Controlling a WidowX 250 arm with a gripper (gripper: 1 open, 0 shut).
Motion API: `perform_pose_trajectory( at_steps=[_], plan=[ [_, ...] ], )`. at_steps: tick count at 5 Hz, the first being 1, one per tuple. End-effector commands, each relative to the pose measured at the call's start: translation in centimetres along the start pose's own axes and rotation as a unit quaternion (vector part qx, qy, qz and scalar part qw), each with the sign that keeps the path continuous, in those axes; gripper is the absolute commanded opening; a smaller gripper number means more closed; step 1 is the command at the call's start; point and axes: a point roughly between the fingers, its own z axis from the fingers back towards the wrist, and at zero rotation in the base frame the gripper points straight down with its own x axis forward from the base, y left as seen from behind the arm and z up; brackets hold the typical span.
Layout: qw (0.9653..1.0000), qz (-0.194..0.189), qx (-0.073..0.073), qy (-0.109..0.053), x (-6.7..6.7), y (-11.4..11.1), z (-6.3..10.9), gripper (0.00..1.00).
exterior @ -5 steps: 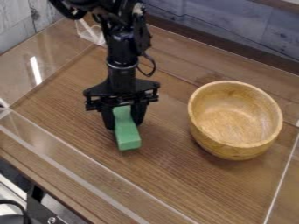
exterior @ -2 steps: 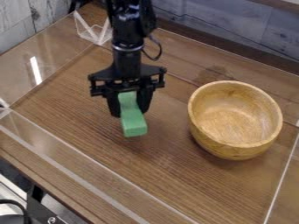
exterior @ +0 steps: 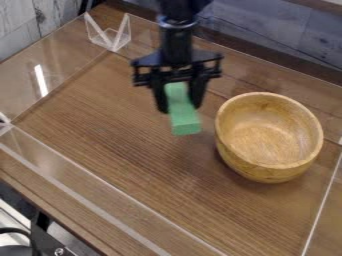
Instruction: Put green stick into wooden bowl
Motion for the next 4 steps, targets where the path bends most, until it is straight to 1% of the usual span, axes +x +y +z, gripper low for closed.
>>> perform_pose_trajectory(
  at_steps=[1, 2, 3, 4],
  plan=[
    [0.9994, 0.004, -0.033, -0.013, -0.1, -4.2, 2.2, 0.0],
    [0.9989, 0.009, -0.045, -0.008, -0.6, -7.4, 1.9, 0.0],
    [0.9984, 0.012, -0.054, -0.009, -1.4, -9.6, 1.4, 0.0],
    [0.9978, 0.022, -0.062, -0.009, 0.5, -7.1, 2.4, 0.0]
  ],
)
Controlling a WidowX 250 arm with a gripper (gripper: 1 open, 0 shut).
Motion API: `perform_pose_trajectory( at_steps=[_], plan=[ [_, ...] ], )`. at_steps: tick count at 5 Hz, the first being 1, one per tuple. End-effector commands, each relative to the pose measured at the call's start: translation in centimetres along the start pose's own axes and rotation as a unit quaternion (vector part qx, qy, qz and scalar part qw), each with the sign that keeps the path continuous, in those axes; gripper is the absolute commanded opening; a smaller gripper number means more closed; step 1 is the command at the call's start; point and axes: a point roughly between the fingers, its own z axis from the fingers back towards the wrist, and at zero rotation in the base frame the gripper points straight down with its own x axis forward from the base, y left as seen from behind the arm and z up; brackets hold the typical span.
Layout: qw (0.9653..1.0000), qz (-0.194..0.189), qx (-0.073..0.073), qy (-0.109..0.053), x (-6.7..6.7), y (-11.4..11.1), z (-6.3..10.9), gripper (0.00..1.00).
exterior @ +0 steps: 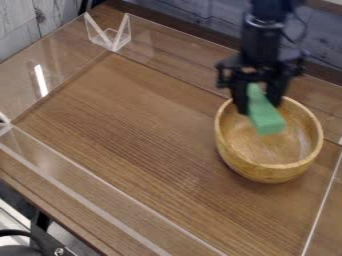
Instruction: Put green stick into wooden bowl
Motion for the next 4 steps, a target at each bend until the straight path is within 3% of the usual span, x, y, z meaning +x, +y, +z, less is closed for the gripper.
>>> perform_pose_trajectory(
  at_steps=[1, 2, 4],
  plan=[
    [0.9991, 0.0, -0.034, -0.025, 2.0, 2.2, 3.3, 0.0],
    [0.9987, 0.002, -0.041, -0.03, 0.9, 0.1, 2.3, 0.0],
    [0.999, -0.02, -0.032, -0.022, -1.2, -0.4, 0.7, 0.0]
  ],
)
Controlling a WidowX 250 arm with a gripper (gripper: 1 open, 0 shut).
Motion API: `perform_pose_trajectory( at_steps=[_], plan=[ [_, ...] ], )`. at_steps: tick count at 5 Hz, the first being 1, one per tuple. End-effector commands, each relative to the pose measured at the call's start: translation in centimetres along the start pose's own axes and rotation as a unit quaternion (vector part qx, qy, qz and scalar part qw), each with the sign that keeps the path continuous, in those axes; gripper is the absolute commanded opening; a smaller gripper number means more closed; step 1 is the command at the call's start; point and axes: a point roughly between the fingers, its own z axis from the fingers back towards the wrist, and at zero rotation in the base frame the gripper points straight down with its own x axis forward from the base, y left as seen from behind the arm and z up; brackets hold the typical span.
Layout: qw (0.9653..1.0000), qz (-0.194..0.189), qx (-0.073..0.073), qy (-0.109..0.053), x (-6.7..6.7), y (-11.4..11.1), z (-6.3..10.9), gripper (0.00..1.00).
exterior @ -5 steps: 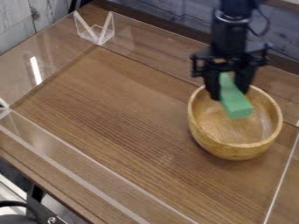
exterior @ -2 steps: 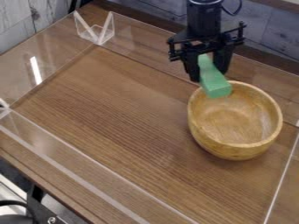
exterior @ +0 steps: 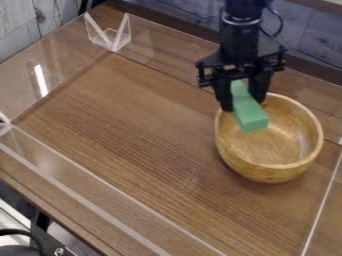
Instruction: Put green stick into wooden bowl
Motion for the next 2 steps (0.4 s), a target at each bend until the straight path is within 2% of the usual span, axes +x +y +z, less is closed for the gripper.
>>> perform_pose_trajectory(
  at_steps=[1, 2],
  plan=[
    [0.9997, -0.008, -0.015, -0.015, -0.34, -0.78, 0.42, 0.0],
    [0.9997, -0.011, -0.013, -0.016, -0.57, -0.9, -0.35, 0.0]
  ],
)
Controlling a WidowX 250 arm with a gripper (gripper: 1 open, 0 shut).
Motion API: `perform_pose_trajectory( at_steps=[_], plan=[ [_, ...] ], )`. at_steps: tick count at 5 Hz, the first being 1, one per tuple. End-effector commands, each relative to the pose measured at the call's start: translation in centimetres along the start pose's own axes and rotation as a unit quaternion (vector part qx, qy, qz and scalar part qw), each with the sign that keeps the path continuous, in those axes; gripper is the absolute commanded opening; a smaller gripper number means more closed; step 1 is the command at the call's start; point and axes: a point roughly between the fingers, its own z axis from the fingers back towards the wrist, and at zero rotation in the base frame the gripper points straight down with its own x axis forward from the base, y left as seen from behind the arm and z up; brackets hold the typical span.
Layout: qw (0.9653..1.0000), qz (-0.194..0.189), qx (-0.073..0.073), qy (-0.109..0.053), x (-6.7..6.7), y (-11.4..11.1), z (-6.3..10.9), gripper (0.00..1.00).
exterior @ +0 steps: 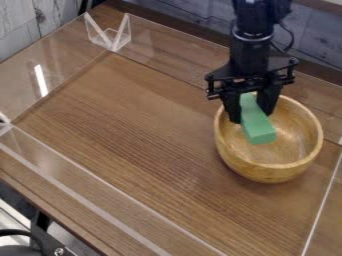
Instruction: Put green stick into wooden bowl
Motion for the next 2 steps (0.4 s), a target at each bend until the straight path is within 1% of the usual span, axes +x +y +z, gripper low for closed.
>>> perform_pose_trajectory(
  at_steps=[1, 2],
  plan=[
    [0.9999, -0.004, -0.011, -0.01, -0.06, -0.43, 0.25, 0.0],
    [0.9999, -0.005, -0.01, -0.011, -0.1, -0.41, -0.28, 0.0]
  ],
)
